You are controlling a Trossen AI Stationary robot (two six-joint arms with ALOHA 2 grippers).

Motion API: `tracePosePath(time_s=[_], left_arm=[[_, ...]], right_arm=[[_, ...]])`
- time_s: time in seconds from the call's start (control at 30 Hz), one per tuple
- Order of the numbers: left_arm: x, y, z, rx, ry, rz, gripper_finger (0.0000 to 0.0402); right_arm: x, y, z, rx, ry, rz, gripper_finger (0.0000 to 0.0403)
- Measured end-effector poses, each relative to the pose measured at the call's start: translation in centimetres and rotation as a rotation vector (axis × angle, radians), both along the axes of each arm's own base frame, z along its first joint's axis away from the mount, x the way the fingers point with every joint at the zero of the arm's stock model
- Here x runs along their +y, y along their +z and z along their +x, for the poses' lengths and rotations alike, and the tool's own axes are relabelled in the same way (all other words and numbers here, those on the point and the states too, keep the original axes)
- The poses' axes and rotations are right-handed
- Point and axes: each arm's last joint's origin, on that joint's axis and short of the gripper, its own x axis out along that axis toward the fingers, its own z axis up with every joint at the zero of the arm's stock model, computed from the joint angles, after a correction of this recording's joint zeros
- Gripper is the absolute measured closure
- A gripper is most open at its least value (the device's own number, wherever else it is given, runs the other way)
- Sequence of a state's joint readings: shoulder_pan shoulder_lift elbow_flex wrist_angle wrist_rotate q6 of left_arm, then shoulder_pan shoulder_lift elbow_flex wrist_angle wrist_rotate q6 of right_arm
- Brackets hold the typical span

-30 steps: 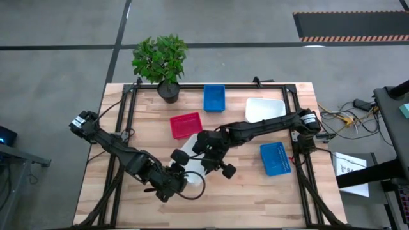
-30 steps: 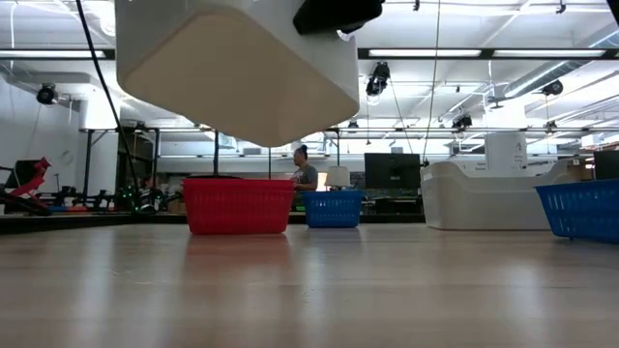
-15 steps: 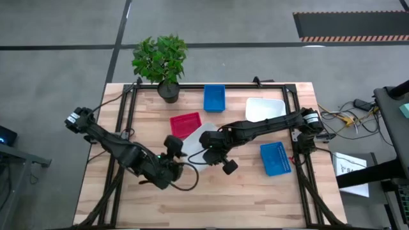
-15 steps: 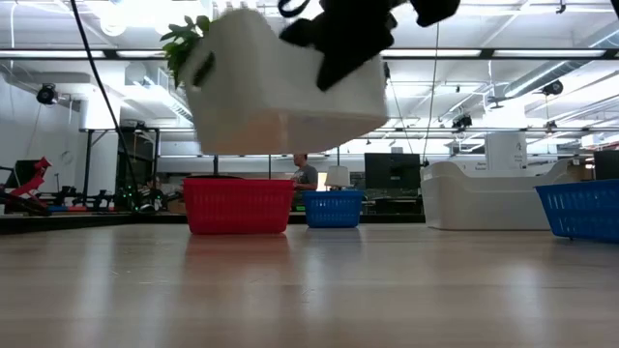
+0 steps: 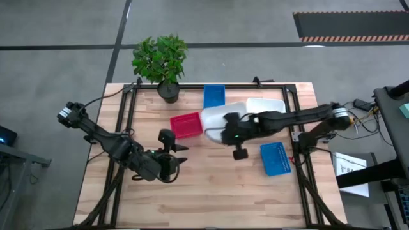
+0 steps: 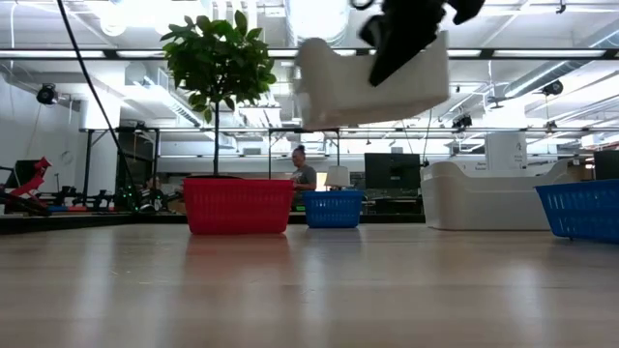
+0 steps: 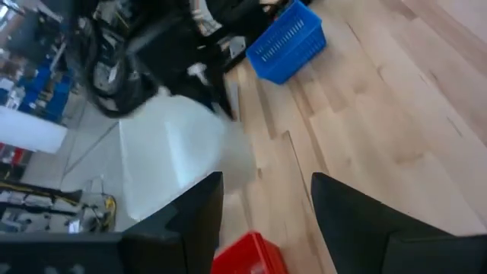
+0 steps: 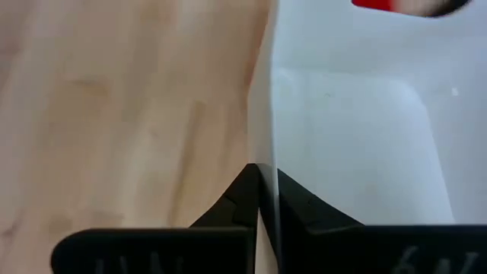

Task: Stack baskets by color
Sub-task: Stack the left white bin on the left stacked white bins

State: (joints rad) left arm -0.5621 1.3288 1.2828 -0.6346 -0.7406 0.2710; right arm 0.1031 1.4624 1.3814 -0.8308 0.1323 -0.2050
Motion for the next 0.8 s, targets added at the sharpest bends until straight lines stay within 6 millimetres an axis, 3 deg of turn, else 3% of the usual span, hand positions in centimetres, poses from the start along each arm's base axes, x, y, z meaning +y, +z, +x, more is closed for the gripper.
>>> tracePosePath(time_s=[0.47, 0.8], left_arm=[[0.6, -1.0, -0.1, -0.115, -0.040, 0.028, 0.0217], [0.9, -1.2, 0.1, -0.116, -0.025, 0.028, 0.0217]], right_arm=[[-3.5, -0.7, -11.1, -0.139, -0.401, 0.032, 0.0394], [-4.7, -2.9, -13.6, -0.099, -0.474, 0.026, 0.0394]])
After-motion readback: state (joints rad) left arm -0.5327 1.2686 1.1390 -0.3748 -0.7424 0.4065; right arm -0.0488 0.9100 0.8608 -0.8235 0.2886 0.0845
